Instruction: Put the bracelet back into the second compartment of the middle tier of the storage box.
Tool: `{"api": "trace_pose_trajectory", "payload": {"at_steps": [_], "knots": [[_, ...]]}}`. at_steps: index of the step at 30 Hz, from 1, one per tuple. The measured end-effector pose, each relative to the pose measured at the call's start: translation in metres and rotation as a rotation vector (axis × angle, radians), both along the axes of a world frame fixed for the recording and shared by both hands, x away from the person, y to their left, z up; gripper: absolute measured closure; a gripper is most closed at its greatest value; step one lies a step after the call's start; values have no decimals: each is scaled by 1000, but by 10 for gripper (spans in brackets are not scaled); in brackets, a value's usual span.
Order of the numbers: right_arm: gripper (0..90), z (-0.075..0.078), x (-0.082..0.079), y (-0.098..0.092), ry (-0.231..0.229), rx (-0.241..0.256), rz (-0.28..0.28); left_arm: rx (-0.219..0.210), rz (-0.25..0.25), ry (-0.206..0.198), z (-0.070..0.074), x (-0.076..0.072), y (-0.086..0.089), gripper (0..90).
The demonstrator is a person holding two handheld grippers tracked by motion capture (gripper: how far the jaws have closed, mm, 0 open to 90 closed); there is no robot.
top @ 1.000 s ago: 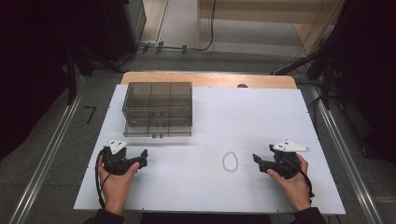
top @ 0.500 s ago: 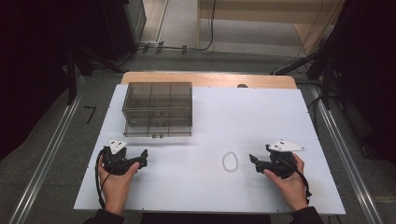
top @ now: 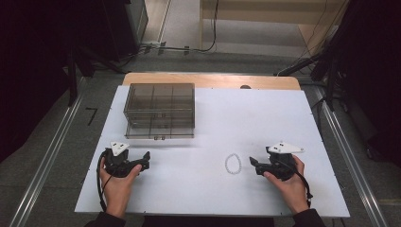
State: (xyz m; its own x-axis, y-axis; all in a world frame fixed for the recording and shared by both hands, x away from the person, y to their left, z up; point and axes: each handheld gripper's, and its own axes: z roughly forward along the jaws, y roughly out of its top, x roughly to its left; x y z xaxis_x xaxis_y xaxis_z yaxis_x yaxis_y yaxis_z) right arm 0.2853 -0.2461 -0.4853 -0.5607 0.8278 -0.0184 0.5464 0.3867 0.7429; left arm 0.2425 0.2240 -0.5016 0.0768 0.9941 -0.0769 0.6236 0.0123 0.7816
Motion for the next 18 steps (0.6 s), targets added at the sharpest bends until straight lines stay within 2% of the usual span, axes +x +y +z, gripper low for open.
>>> {"api": "trace_pose_trajectory", "payload": {"at_steps": [18], "knots": [[234, -3, 2, 15, 5, -19, 26, -3, -2, 1, 0, 0, 0, 19]]}}
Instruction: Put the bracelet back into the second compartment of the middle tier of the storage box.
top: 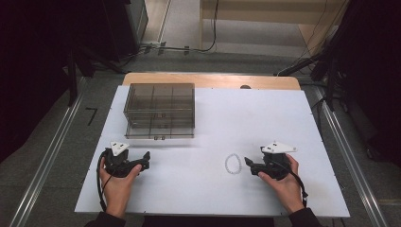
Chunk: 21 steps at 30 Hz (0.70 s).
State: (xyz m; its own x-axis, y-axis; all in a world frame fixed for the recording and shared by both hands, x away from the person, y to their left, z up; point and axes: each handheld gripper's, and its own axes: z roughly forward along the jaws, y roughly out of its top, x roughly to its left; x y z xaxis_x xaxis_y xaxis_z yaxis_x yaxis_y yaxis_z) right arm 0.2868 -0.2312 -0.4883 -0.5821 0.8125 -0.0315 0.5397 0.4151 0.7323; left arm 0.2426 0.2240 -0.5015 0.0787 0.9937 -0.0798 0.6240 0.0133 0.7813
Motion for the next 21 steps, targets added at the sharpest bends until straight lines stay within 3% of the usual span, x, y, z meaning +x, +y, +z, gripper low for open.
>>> {"api": "trace_pose_trajectory", "payload": {"at_steps": [21], "knots": [[277, -8, 4, 21, 16, -30, 36, -1, -4, 2, 0, 0, 0, 19]]}}
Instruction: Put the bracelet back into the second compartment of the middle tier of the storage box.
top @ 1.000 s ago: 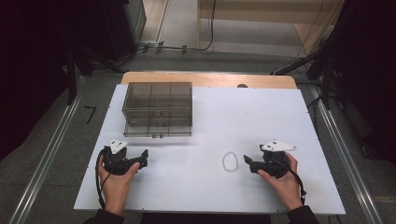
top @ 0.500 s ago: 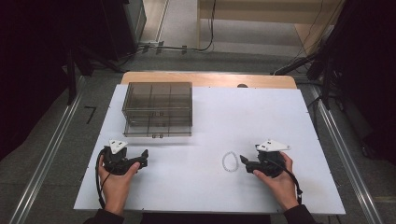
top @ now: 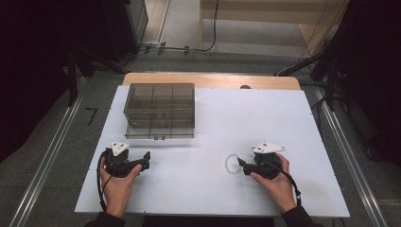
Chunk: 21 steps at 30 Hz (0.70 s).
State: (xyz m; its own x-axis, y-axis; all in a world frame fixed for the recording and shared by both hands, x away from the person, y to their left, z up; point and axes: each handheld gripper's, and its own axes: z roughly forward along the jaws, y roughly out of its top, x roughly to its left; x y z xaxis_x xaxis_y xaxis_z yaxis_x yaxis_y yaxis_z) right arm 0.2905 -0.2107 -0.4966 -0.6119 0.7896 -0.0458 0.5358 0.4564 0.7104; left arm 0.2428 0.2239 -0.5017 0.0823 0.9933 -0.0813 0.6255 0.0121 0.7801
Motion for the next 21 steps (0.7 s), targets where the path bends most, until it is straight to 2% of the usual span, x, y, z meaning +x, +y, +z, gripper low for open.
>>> {"api": "trace_pose_trajectory", "payload": {"at_steps": [11, 19, 21], "knots": [[352, -4, 1, 7, 2, -20, 14, -3, -2, 0, 0, 0, 0, 19], [437, -4, 1, 9, 15, -23, 21, -4, -2, -1, 0, 0, 0, 19], [494, -4, 1, 10, 20, -22, 27, -4, -2, -1, 0, 0, 0, 19]]}}
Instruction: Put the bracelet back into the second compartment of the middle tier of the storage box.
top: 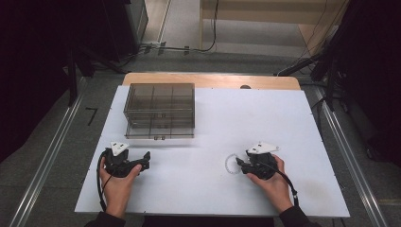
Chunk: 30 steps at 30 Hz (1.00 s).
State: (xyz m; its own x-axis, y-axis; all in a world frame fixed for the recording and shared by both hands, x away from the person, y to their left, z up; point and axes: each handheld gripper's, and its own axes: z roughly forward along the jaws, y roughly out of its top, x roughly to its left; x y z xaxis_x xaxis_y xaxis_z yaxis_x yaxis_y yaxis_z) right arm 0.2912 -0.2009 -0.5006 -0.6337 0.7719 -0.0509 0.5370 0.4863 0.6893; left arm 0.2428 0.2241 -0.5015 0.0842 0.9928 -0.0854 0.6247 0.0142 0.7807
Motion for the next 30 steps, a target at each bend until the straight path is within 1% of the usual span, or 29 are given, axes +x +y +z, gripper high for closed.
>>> {"api": "trace_pose_trajectory", "payload": {"at_steps": [2, 4, 6, 7, 8, 13, 14, 18, 22, 27, 29, 30], "knots": [[504, 0, 0, 0, 1, 1, 2, 0, 0, 0, 0, 0, 0, 19], [546, -1, 0, 1, 1, -2, 14, -1, 0, 0, 0, 0, 0, 19], [557, -1, 0, 2, 4, -3, 14, 0, 0, 0, 0, 0, 0, 19], [572, -1, -1, 2, 2, -4, 15, 0, 0, 0, 0, 0, 0, 19], [607, -1, -1, 3, 7, -7, 22, -1, -1, 0, 0, 0, 0, 19], [635, -2, -1, 4, 8, -5, 28, -2, -1, 0, 0, 0, 0, 19], [660, -2, -1, 4, 14, 0, 32, -2, -1, 0, 0, 0, 0, 19], [696, -2, -1, 4, 20, 4, 40, -2, -3, 2, 0, 0, 0, 19], [704, -2, -1, 4, 25, 9, 37, 0, -5, 4, 0, 0, 0, 19], [772, -3, -1, 5, 32, 17, 36, -1, -6, 5, 0, 0, -1, 19], [775, -3, -1, 5, 34, 21, 37, 1, -7, 5, 0, 0, -1, 19], [779, -3, -1, 4, 41, 31, 33, 0, -8, 6, 0, 0, -1, 19]]}}
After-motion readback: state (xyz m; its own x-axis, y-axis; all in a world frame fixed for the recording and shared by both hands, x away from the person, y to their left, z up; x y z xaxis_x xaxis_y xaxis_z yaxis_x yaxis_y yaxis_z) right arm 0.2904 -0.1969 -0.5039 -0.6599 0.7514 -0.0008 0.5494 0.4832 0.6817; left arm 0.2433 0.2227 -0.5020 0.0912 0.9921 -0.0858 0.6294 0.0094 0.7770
